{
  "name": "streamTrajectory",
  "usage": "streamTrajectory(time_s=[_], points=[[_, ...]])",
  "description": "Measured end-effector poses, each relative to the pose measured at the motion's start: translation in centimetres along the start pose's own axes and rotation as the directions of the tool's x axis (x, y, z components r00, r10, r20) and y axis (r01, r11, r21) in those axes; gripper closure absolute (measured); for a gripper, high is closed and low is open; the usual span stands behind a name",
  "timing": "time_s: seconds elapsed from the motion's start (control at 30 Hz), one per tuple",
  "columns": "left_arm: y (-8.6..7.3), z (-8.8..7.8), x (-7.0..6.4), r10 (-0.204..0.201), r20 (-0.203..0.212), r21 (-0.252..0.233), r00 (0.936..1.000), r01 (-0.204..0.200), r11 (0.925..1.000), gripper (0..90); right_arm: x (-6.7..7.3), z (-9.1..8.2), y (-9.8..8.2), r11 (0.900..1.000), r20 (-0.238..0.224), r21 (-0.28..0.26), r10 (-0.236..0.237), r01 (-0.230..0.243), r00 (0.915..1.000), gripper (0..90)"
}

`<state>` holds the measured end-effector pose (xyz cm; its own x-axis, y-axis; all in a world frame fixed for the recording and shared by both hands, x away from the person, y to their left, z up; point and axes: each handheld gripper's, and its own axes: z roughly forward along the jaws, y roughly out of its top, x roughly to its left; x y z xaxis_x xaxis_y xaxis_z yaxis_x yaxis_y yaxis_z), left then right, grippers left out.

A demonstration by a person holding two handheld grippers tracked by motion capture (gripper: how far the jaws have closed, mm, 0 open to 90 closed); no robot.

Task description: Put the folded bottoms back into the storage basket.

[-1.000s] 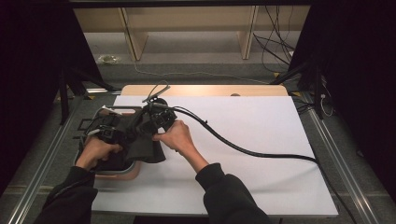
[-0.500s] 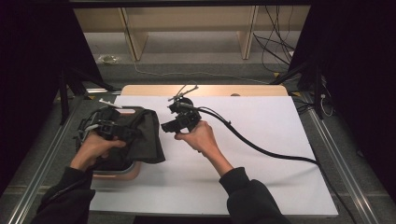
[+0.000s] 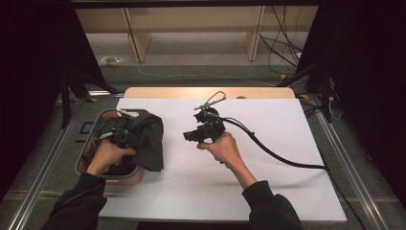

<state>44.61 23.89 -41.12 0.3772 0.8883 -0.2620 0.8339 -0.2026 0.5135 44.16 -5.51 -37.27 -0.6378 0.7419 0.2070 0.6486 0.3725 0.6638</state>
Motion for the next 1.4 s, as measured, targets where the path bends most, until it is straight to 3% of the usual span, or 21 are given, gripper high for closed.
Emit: streamTrajectory(time_s=[0.07,0.2,0.27,0.37,0.67,0.77,0.9,1.23,1.4], points=[[0.1,-0.4,0.0,0.012,0.004,0.002,0.9999,-0.012,0.9999,70.9,-0.4,-0.1,-0.4,1.0,-0.005,-0.001,0.012,-0.012,0.9999,40.2],[0.1,-1.4,0.4,0.013,0.051,-0.024,0.9986,-0.011,0.9997,78.9,-1.1,-0.4,-1.0,1.0,-0.001,-0.002,0.029,-0.029,0.9996,40.4],[0.2,-2.0,0.6,0.019,0.047,-0.025,0.9987,-0.018,0.9995,85.0,-1.5,-0.6,-1.3,0.999,0.003,-0.003,0.033,-0.033,0.9995,40.5],[0.0,-2.5,1.2,0.023,0.067,-0.017,0.9975,-0.022,0.9996,85.7,-1.9,-1.0,-1.8,0.999,0.003,-0.008,0.044,-0.044,0.999,40.8],[-0.5,-1.1,2.1,0.001,0.06,0.007,0.9982,-0.002,1.0,85.8,-3.0,-2.7,-3.1,0.998,0.021,-0.027,0.057,-0.056,0.9982,41.4],[-0.7,-0.5,2.2,0.0,0.038,0.024,0.9993,-0.001,0.9997,86.0,-3.4,-3.1,-3.5,0.997,0.025,-0.032,0.066,-0.065,0.9975,41.4],[-0.7,0.2,2.5,-0.015,0.044,0.034,0.9989,0.014,0.9993,86.0,-3.9,-3.6,-4.2,0.996,0.029,-0.037,0.079,-0.078,0.9965,41.5],[-0.7,3.6,3.0,-0.013,-0.048,0.1,0.9988,0.017,0.9948,86.3,-5.1,-4.5,-5.6,0.994,0.042,-0.039,0.102,-0.101,0.9939,41.7],[-0.7,3.6,2.9,-0.014,-0.057,0.096,0.9983,0.02,0.9952,85.6,-5.4,-4.6,-6.1,0.994,0.05,-0.036,0.103,-0.101,0.9935,41.7]])
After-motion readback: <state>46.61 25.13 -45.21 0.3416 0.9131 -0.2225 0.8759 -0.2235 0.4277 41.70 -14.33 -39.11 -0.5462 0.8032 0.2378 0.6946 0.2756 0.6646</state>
